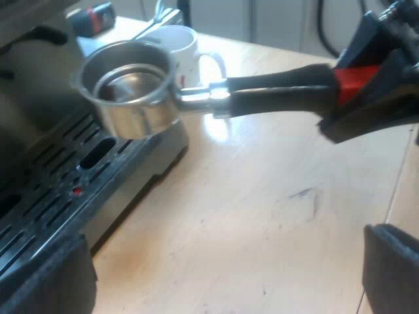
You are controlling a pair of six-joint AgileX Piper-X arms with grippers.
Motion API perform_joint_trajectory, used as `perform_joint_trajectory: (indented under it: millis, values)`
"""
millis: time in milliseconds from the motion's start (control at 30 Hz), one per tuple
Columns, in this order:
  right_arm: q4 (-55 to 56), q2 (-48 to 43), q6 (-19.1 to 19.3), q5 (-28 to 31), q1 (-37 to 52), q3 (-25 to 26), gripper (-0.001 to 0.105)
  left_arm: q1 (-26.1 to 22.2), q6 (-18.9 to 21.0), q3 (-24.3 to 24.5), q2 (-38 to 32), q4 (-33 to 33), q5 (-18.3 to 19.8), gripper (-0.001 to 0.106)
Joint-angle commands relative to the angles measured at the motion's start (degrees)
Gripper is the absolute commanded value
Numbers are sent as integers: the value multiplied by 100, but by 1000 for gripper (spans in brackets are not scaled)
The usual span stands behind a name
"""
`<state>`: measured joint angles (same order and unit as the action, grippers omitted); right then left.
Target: Grind coffee beans and then tamp
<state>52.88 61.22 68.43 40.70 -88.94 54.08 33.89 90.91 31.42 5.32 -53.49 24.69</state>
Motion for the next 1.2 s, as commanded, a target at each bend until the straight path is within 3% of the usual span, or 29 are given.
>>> perform_joint_trajectory:
  millis: [33, 167, 333, 500, 767, 1200]
  values:
    - [-216, -138, 475, -132, 30, -127, 0, 9, 52, 45, 28, 22, -54, 84]
    - [-596, -156, 798, -545, 27, -469, 0, 9, 52, 45, 289, 22, -67, 84]
    - [-1180, -156, 846, -903, 238, -1005, 0, 9, -35, 45, 818, 44, -44, 84]
    - [-2051, -156, 1379, -1498, 705, -1499, 0, 9, -98, 45, 1528, 429, 131, 84]
    - [-2970, -156, 1600, -2158, 1504, -2208, 0, 9, -138, -59, 2186, 933, 130, 84]
    - [-3764, -111, 1776, -2209, 1697, -2884, 0, 298, -138, -117, 3155, 1189, 216, 84]
